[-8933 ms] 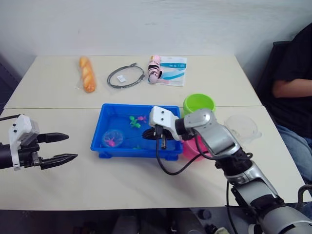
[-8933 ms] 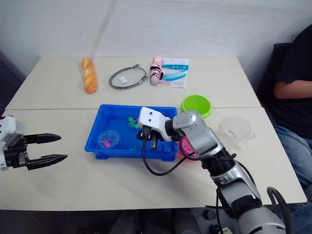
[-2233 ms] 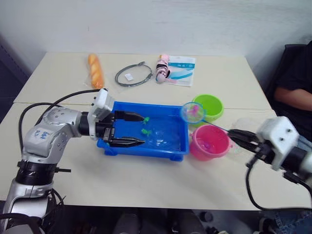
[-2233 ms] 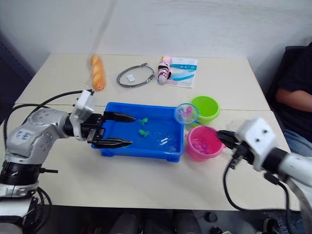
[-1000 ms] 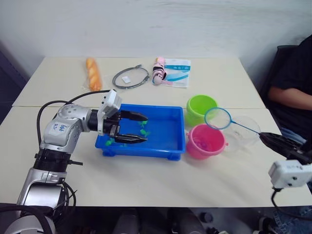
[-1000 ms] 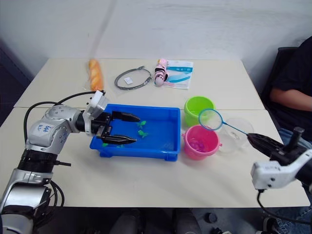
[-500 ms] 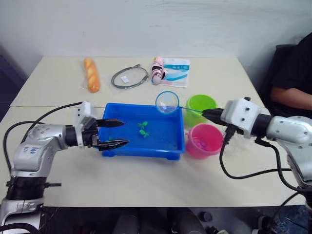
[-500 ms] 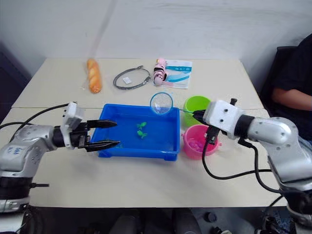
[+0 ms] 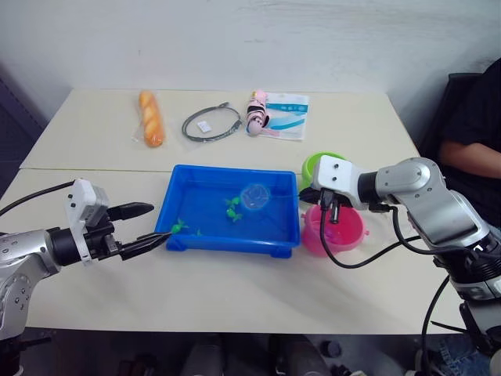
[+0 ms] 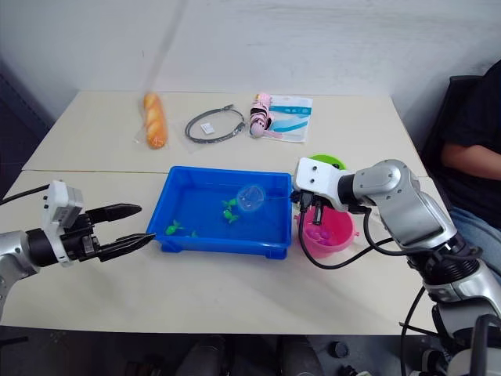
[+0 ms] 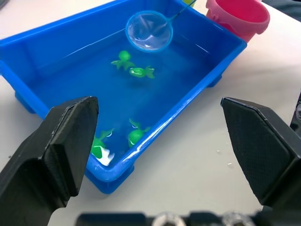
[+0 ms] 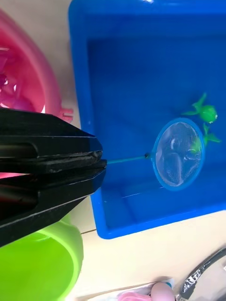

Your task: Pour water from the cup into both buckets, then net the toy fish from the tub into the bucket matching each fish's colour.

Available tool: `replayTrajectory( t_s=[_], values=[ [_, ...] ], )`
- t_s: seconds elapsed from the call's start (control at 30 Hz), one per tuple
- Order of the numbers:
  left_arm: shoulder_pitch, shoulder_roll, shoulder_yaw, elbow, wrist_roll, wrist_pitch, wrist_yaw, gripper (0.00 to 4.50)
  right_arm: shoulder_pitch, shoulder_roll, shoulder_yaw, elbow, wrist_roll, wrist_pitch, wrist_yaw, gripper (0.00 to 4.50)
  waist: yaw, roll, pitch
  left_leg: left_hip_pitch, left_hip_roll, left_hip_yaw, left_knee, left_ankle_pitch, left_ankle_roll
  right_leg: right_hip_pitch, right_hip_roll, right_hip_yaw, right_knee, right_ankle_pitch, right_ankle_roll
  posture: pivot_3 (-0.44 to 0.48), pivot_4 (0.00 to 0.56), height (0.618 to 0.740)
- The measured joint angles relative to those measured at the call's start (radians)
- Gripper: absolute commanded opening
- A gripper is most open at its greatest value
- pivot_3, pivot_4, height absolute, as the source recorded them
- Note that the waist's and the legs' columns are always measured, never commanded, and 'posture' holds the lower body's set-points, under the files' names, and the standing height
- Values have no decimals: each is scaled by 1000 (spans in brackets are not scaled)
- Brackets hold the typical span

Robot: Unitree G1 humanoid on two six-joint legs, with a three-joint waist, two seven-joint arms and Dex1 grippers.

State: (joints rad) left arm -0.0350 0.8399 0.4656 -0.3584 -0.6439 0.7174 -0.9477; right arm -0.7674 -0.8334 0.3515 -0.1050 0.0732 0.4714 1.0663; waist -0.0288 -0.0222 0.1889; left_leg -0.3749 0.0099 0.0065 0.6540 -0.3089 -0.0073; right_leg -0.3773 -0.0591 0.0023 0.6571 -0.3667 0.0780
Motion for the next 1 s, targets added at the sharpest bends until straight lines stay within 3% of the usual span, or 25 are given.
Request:
replayTrajectory(
  t_s=[0.43,0.63,0.83,1.0],
  values=[
    [-41,20,-17,11,-20,-2,24,4478,1,137,34,114,-154,-210,-54,0,-4,0,0,1,0,0,-1,2,-3,-1,0,0,1,0,0,0,150,740],
    [-74,33,-45,27,-20,-10,11,4478,4,139,70,188,-282,-401,-119,0,-2,0,0,0,0,1,-2,3,-5,-1,0,0,0,0,0,0,150,740],
    [-76,35,-52,48,-19,-19,4,4478,29,141,75,197,-304,-580,-114,0,-9,0,0,1,0,1,-2,3,-5,-1,1,0,1,0,0,0,150,740],
    [-76,39,-52,54,-18,-25,-5,4478,69,144,69,150,-285,-578,-84,0,-7,0,0,0,0,1,-2,3,-5,-1,1,0,1,0,0,0,150,740]
  ],
)
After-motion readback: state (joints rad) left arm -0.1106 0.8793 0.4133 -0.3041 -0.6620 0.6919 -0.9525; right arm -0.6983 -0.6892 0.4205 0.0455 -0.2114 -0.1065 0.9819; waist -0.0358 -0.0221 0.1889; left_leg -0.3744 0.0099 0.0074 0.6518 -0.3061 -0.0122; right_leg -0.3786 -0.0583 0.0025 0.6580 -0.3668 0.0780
